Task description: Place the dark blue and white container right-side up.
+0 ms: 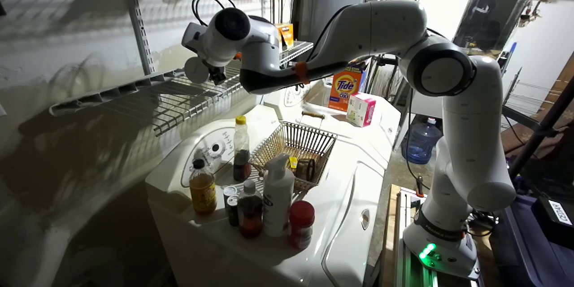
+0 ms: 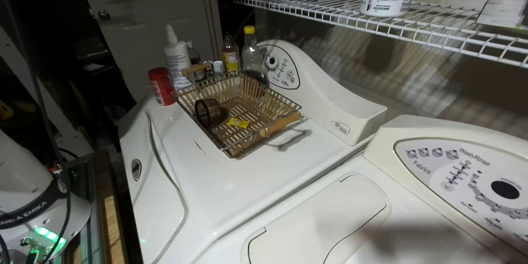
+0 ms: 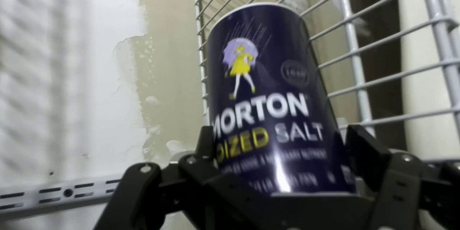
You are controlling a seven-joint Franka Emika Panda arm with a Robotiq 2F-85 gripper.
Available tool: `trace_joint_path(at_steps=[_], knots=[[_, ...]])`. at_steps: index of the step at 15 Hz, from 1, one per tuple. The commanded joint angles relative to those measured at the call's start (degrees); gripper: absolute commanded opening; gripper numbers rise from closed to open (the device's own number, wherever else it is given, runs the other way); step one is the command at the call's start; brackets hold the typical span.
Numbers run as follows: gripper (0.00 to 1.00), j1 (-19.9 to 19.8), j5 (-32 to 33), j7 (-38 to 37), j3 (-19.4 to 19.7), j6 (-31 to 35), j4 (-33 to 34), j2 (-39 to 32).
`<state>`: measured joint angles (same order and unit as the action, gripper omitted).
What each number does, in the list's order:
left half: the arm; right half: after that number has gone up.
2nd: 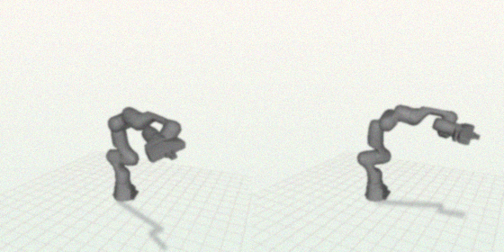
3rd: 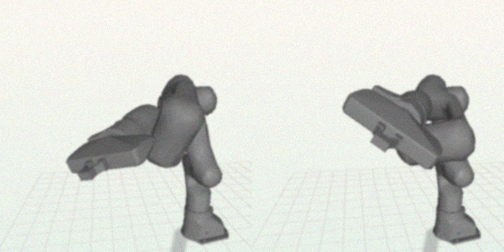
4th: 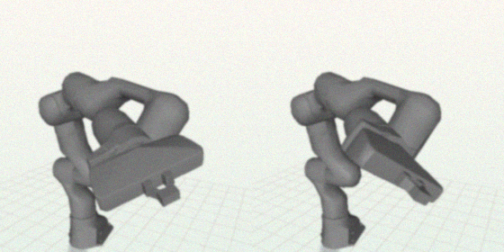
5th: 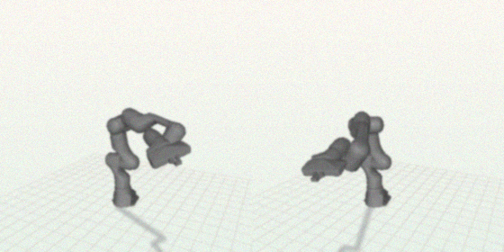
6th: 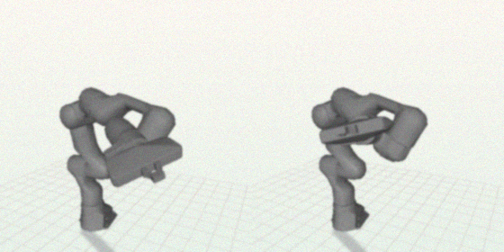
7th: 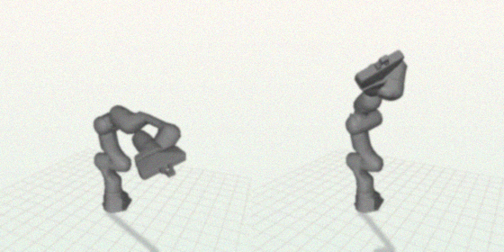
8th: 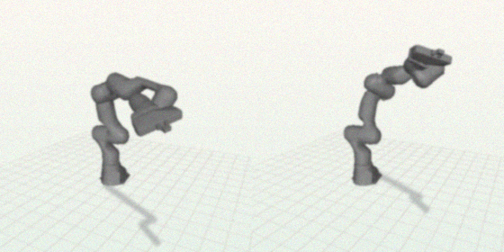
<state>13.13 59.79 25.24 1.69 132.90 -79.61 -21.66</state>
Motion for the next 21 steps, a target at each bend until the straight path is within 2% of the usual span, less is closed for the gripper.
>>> trace_joint_path(at_steps=[1,7,14,21], knots=[[1.0,-2.1,0.5,2.8,-1.8,-6.3,-5.2,0.9],[1.0,-3.4,-0.1,4.3,-3.6,-7.9,-4.0,1.6],[1.0,-4.1,-3.2,1.0,-5.3,-8.3,-2.1,3.5],[1.0,-4.7,-5.9,-4.1,-5.0,-10.5,-1.4,8.0]])
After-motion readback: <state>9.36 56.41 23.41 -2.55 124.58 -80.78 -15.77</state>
